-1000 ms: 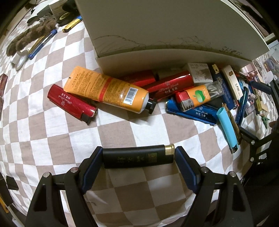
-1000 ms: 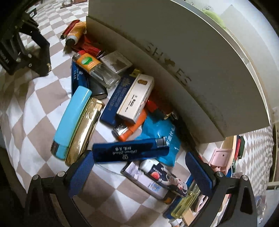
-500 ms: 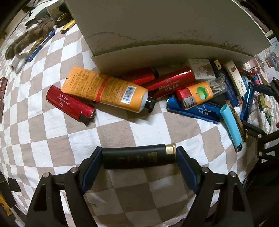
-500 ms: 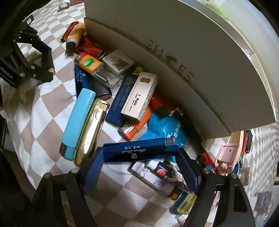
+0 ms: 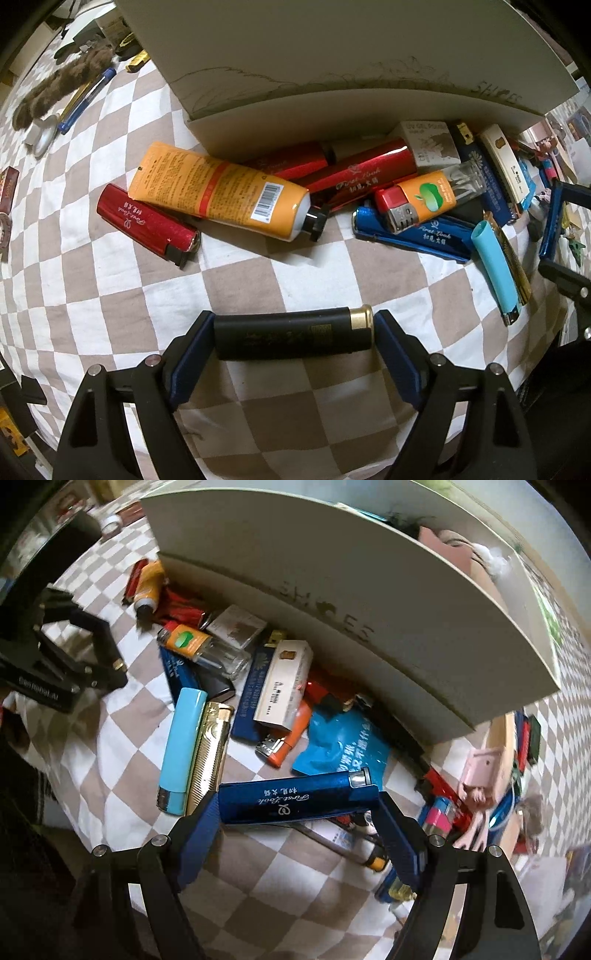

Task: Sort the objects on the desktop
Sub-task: 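Carry the black and dark blue lighters over the white box with both tools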

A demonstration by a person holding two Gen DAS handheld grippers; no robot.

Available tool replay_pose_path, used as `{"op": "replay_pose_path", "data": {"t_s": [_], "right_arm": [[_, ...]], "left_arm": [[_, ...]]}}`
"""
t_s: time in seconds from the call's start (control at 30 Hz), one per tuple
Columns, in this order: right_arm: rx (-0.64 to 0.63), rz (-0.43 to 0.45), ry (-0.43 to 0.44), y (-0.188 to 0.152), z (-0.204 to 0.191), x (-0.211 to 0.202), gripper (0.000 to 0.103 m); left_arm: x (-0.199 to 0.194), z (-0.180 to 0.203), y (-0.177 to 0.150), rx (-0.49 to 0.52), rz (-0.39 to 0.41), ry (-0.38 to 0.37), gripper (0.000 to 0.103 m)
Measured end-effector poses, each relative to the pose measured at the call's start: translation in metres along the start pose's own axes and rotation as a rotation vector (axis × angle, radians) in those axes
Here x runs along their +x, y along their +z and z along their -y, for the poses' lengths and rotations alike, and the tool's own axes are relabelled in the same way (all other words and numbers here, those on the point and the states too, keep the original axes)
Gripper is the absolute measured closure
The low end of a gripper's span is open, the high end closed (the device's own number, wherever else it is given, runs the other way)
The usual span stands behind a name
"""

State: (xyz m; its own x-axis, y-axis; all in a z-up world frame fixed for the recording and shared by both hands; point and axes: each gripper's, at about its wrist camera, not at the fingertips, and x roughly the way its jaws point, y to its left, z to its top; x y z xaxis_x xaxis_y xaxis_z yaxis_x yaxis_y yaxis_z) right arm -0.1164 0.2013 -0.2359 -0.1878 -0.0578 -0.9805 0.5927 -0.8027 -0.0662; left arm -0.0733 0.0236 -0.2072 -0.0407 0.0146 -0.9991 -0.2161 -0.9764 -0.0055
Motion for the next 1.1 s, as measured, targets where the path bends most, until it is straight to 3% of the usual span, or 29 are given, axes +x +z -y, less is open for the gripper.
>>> {"op": "replay_pose_path", "data": {"t_s": [0.3,0.57,0.73,0.93,1.1], "right_arm": [[0.096,0.038,0.076,0.008,0.012,-0.03,0.02],[0.172,0.149,0.15,-0.003,0.009,-0.064,0.02],[0.21,0.216,0.176,0.002,0.013,-0.084,0.02],[0.258,0.305,0.208,0.006,0.029,-0.117,0.02],[0.285,0.375,0.219,0.015,0.039,-0.14,0.02]], "left_arm": [[-0.015,0.012,-0.005,0.02,0.008,0.0,0.021],[-0.048,0.024,-0.014,0.013,0.025,-0.065,0.021],[-0.087,0.044,-0.017,0.048,0.092,-0.126,0.021],[-0.077,-0.038,0.004,0.042,0.213,-0.188,0.021],[-0.092,-0.041,0.023,-0.006,0.313,-0.212,0.021]]}}
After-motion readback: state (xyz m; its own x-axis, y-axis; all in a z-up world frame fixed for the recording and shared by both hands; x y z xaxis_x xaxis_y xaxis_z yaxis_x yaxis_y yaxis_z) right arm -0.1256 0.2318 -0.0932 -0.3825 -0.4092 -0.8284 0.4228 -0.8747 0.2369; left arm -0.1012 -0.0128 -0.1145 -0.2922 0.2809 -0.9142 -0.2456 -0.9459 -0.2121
